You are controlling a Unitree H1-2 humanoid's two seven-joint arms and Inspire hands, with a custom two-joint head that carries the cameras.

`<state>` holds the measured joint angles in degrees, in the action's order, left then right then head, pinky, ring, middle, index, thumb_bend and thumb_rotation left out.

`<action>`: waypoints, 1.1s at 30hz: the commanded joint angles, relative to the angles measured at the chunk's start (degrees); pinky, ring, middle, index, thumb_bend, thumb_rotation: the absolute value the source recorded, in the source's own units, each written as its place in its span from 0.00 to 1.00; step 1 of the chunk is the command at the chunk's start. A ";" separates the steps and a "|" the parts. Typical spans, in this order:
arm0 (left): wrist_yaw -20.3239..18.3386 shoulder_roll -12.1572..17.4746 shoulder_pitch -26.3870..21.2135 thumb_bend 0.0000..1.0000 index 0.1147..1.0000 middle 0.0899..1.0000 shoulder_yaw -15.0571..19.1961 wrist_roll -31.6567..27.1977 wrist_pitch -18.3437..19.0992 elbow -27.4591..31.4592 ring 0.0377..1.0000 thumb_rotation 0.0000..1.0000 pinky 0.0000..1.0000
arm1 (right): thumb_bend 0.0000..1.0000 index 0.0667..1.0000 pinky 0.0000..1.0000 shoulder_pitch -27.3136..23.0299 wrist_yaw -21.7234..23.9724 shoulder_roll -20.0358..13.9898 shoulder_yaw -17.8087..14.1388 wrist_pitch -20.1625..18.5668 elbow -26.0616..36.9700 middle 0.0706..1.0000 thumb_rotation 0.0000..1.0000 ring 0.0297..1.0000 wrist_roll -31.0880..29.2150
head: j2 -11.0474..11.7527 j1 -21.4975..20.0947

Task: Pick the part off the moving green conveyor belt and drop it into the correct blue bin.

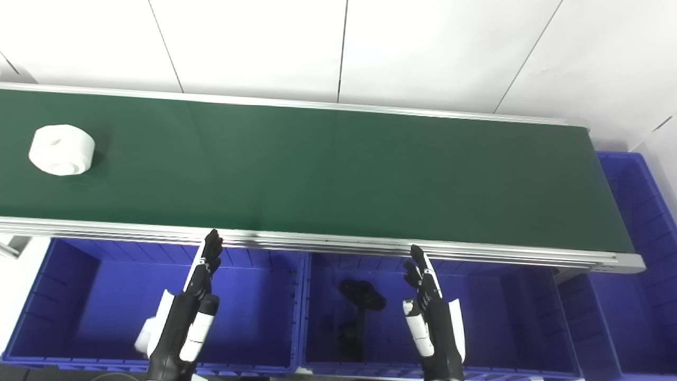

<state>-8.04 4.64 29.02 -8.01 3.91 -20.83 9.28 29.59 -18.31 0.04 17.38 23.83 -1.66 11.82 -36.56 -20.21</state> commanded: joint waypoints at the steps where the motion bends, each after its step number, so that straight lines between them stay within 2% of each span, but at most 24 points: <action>1: 0.51 -0.16 -0.29 0.56 1.00 1.00 -0.15 -0.29 -1.70 1.29 1.00 0.98 1.00 | 0.82 0.95 0.89 0.03 -0.02 0.02 0.36 3.09 1.10 0.95 0.95 0.91 0.01 | -0.01 0.02; 14: 0.26 0.12 -0.38 0.57 1.00 1.00 -0.13 -0.94 -1.22 1.33 1.00 0.96 1.00 | 0.83 0.94 0.89 0.27 0.17 0.26 0.41 3.09 1.20 0.95 0.94 0.91 -0.26 | -0.04 -0.12; 26: 0.26 0.00 -0.39 0.53 1.00 1.00 -0.39 -0.76 -1.08 1.32 1.00 0.98 1.00 | 0.82 0.94 0.88 0.22 0.33 0.02 0.31 3.09 1.06 0.95 0.94 0.91 -0.43 | 0.13 0.25; 29: 0.37 -0.49 -0.39 0.50 1.00 1.00 -0.82 -0.56 -1.74 0.61 1.00 0.97 1.00 | 0.83 0.94 0.89 0.14 0.42 -0.53 0.16 3.07 0.71 0.96 0.94 0.91 -1.04 | 1.65 3.56; 31: 0.60 -0.92 -0.44 0.50 1.00 1.00 -1.29 0.28 -2.58 -0.31 1.00 0.97 1.00 | 0.83 0.94 0.89 0.09 0.94 -1.25 0.16 3.07 0.51 0.96 0.94 0.92 -2.28 | 3.13 7.28; 33: 0.73 -1.35 -0.66 0.53 1.00 1.00 -1.76 0.74 -3.00 -1.37 1.00 0.98 1.00 | 0.82 0.96 0.91 -0.21 1.24 -2.32 0.30 3.08 -0.03 0.98 0.94 0.94 -3.38 | 4.16 9.79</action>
<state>-7.97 3.90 28.74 -9.20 4.10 -21.53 7.61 29.59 -17.49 -1.55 17.45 23.83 -2.14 9.18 -32.79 -11.44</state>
